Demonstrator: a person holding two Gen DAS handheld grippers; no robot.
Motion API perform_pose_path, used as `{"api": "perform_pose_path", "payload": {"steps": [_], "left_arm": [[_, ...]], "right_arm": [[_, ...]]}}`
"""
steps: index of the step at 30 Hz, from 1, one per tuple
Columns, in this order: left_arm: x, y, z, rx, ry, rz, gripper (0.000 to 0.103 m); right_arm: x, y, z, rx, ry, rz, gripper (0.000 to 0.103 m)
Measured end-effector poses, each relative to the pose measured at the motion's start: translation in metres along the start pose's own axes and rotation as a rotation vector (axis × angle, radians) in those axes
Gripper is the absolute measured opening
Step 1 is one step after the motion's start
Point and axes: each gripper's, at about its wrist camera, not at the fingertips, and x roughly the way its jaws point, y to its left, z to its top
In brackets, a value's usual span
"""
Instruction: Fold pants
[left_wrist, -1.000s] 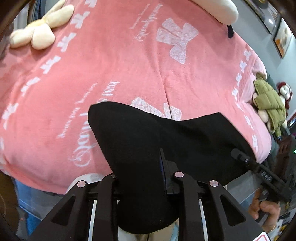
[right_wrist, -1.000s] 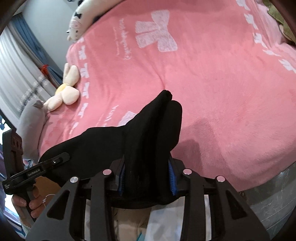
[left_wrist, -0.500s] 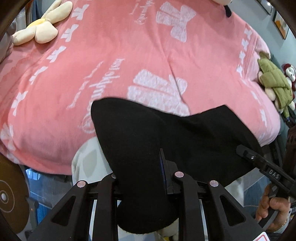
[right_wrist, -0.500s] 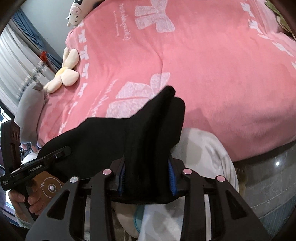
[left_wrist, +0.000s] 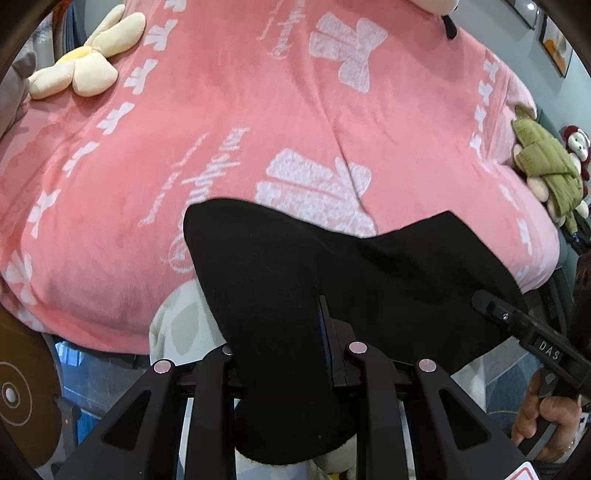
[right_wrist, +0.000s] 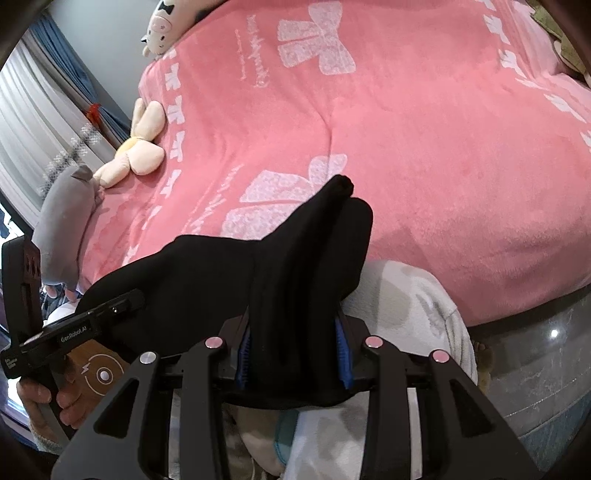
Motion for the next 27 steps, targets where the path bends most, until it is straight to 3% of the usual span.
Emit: {"api": "perform_pose_path", "payload": {"steps": [6, 10, 19, 27], "left_arm": [[-0.034, -0.005, 0.017, 0.015, -0.078, -0.027, 0.018], [-0.068, -0.010, 0.041, 0.039, -0.174, -0.049, 0.018], [-0.139, -0.026, 0.114, 0.087, -0.441, -0.087, 0.019], [-0.151, -0.029, 0.187, 0.109, -0.588, -0.097, 0.019]], "right_arm": [[-0.033, 0.020, 0.021, -0.017, -0.083, 0.046, 0.034], [-0.060, 0.035, 0.047, -0.052, -0.172, 0.066, 0.034], [-0.109, 0.069, 0.135, -0.149, -0.412, 0.129, 0.034], [-0.102, 0.081, 0.216, -0.219, -0.563, 0.160, 0.034]]}}
